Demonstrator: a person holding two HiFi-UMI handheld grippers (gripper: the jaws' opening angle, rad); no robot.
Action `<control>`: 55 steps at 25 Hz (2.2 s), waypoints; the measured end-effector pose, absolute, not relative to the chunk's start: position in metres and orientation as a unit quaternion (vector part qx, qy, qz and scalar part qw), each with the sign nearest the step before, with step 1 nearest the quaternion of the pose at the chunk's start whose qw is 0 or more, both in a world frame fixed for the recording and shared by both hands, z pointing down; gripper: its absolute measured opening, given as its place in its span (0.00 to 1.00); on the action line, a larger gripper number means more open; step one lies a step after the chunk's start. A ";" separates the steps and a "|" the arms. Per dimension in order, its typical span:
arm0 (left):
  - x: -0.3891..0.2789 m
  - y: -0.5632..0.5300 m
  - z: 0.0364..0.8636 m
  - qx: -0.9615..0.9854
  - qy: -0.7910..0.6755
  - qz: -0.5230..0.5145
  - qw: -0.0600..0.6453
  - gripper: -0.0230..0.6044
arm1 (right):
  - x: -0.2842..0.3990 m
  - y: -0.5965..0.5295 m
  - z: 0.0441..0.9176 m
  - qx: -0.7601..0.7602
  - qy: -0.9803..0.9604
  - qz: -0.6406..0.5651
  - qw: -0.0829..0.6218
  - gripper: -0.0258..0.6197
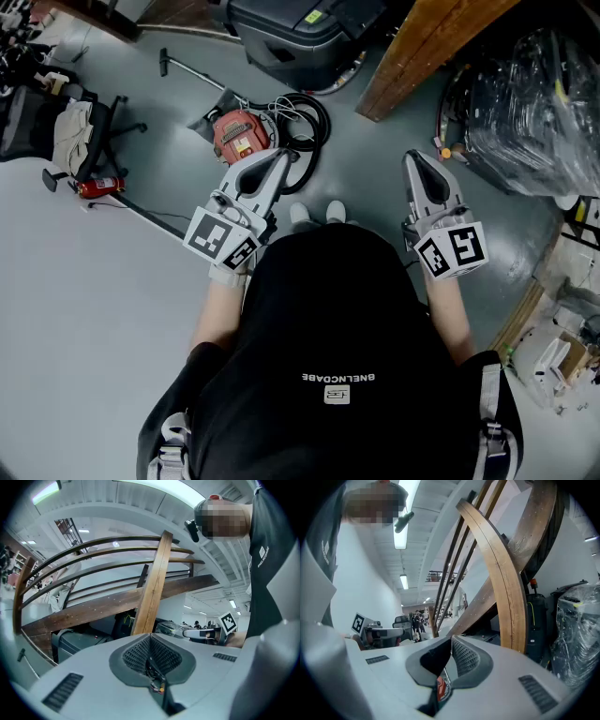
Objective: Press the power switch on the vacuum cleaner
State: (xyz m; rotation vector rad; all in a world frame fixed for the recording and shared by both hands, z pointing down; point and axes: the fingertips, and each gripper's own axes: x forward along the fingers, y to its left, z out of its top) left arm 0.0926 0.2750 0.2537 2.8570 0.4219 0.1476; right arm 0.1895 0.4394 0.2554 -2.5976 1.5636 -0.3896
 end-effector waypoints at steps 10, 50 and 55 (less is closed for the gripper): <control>0.090 0.253 0.253 0.979 0.148 0.047 0.135 0.06 | 0.181 0.418 0.255 -0.847 0.510 -0.138 0.054 0.08; 0.215 0.153 0.273 0.987 0.038 0.062 0.142 0.06 | 0.360 0.288 0.267 -0.782 0.602 -0.150 0.059 0.08; 0.242 0.148 0.271 0.988 -0.014 0.058 0.142 0.06 | 0.396 0.268 0.270 -0.747 0.645 -0.156 0.050 0.08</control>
